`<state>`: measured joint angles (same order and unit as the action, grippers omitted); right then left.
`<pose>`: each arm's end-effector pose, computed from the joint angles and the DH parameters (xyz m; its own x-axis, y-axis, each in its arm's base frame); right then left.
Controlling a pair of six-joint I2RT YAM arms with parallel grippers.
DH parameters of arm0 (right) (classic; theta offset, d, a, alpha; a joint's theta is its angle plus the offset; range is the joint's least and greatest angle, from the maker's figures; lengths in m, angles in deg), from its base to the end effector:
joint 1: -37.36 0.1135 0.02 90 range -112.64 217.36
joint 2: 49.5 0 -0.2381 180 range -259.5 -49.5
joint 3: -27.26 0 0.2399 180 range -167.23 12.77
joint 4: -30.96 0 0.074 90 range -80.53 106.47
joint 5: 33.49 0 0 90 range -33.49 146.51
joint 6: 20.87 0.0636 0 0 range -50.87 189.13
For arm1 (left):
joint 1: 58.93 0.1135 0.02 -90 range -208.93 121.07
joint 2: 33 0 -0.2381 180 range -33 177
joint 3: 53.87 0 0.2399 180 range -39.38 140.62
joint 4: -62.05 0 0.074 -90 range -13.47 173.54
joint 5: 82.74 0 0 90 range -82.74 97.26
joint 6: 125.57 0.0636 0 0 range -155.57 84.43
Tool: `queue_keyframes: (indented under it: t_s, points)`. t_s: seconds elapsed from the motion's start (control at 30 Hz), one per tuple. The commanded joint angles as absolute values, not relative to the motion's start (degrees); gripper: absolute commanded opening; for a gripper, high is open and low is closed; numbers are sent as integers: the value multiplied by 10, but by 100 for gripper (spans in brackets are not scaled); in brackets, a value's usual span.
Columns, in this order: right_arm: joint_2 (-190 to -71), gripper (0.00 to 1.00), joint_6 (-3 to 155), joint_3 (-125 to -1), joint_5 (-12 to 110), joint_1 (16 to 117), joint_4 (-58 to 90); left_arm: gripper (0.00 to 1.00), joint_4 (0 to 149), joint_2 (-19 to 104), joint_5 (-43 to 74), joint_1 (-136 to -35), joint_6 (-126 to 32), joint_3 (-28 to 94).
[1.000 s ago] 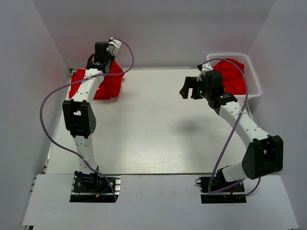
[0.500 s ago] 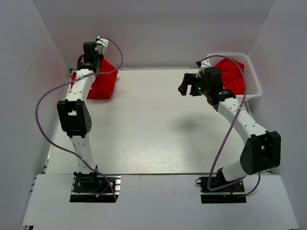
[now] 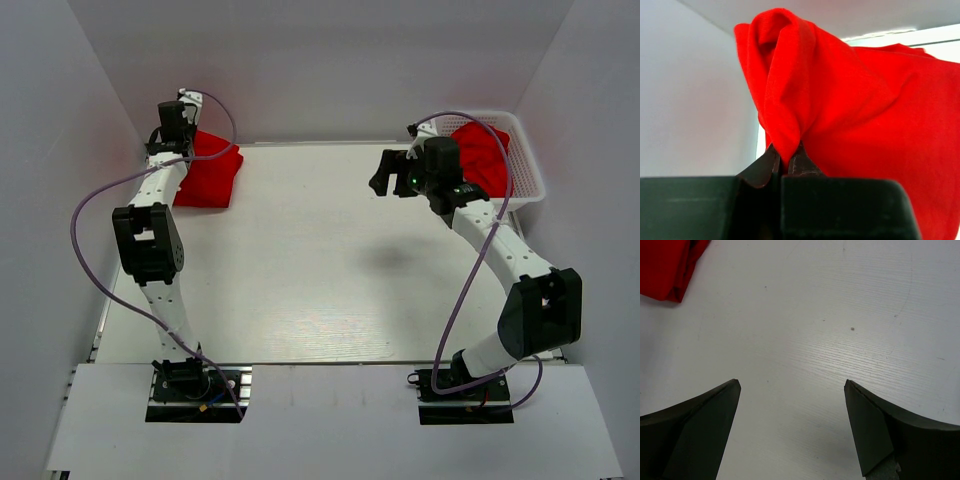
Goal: Fold and stack the t-shirts
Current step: Put the neatly folded tshirt into the corner of the board with the left arm
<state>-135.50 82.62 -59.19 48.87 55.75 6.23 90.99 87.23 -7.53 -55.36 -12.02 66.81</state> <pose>0.3467 0.1242 0.2966 -0.4792 0.0843 -0.8736 -0.3249 0.9076 0.2658 0.4969 0.0473 0.2565 -0.5500 0.3528 -0.7570 -0.0703 0.8837 0.4628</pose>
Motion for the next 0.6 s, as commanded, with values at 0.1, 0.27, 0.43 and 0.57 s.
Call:
queue_keyframes:
  t_s: [0.1, 0.27, 0.43, 0.57]
  points:
    - [-1363, 90, 842, -622, 487, 560, 72, 0, 864, 880, -119, -538, -154, 673]
    - [-1365, 90, 849, -624, 489, 561, 66, 100, 874, 893, -140, -538, -172, 691]
    - [-1363, 90, 854, -621, 489, 561, 66, 100, 880, 893, -172, -533, -177, 702]
    - [-1360, 90, 855, -616, 490, 562, 65, 100, 908, 881, -181, -533, -198, 720]
